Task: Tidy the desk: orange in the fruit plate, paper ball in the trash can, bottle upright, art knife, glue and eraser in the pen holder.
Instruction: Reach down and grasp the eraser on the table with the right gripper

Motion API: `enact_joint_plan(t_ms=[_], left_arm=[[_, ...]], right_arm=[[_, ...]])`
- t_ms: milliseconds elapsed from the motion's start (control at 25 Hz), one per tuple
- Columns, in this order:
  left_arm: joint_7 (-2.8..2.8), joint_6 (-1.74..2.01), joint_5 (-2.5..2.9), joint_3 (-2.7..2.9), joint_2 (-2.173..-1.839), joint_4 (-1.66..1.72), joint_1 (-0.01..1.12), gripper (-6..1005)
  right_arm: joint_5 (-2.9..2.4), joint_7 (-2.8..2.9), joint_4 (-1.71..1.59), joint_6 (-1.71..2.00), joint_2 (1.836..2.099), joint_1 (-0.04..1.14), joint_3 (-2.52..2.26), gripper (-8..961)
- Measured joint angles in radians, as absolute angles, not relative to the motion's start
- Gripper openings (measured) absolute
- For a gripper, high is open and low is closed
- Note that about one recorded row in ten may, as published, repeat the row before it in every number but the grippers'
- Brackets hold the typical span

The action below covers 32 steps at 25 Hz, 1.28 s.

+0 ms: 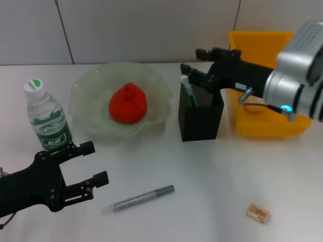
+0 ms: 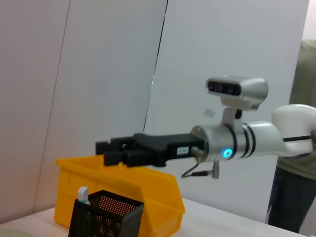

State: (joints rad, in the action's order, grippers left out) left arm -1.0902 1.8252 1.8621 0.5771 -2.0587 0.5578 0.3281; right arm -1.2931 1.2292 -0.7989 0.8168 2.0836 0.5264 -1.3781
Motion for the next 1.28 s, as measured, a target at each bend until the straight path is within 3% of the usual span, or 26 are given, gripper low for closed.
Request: enact_joint_plan(t_ms=[160, 280, 440, 840, 1000, 1280], left_arm=[[-1.088, 1.826, 1.865, 0.578, -2.056, 0.566, 0.328, 802], [-1.088, 1.825, 1.868, 0.584, -2.047, 0.575, 0.332, 802], [-1.087, 1.824, 1.869, 0.588, -2.044, 0.606, 0.335, 802], [-1.041, 1.813, 1.87, 0.585, -2.051, 0.609, 0.327, 802], [-1.036, 1.812, 1.87, 0.588, -2.051, 0.607, 0.324, 802], [-1.015, 1.812, 1.875, 0.589, -2.052, 0.6, 0.323, 802]], right_arm=[[-1.372, 1.371, -0.992, 0.898, 2.078, 0.418, -1.364, 521], [-1.656, 1.712, -1.262, 1.159, 2.078, 0.345, -1.225, 534], [-1.829, 1.924, -1.42, 1.404, 2.077, 0.359, -1.11, 548], [-2.403, 2.367, -1.661, 1.851, 2.074, 0.593, -1.078, 543], [-2.593, 2.453, -1.576, 1.975, 2.076, 0.712, -1.178, 541], [-2.655, 2.518, -1.386, 1.968, 2.081, 0.766, -1.374, 538]])
